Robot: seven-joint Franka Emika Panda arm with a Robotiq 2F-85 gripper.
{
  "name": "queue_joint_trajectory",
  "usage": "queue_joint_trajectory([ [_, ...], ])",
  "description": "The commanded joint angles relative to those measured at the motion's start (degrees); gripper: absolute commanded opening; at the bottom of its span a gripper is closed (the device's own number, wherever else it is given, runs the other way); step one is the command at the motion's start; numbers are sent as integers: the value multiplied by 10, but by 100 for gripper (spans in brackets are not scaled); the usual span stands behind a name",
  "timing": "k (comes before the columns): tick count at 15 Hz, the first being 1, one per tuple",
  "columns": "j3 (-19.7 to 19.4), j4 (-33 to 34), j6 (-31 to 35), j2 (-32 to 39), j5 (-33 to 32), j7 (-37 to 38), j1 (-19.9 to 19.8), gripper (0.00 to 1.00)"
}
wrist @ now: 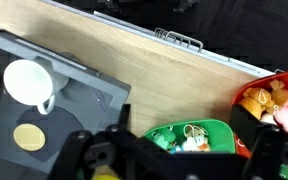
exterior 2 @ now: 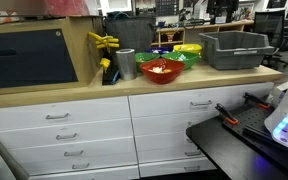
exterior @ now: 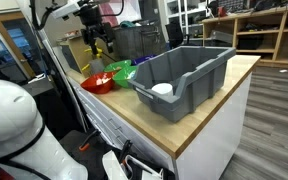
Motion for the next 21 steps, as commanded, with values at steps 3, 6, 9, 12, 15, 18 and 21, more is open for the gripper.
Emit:
queue_joint_trajectory([
  [3, 0, 1, -1, 0, 0, 0, -1, 100],
  [6, 7, 8, 33, 39, -5, 2, 1, 100],
  [9, 14, 14, 75, 82, 1, 10, 5, 100],
  [12, 24, 18, 121, 128, 15, 26, 11, 100],
  [15, 37, 20, 156, 163, 46, 51, 24, 100],
  [18, 57, 20, 182, 182, 66, 67, 43, 100],
  [21, 72, 18, 194, 195, 73, 82, 56, 100],
])
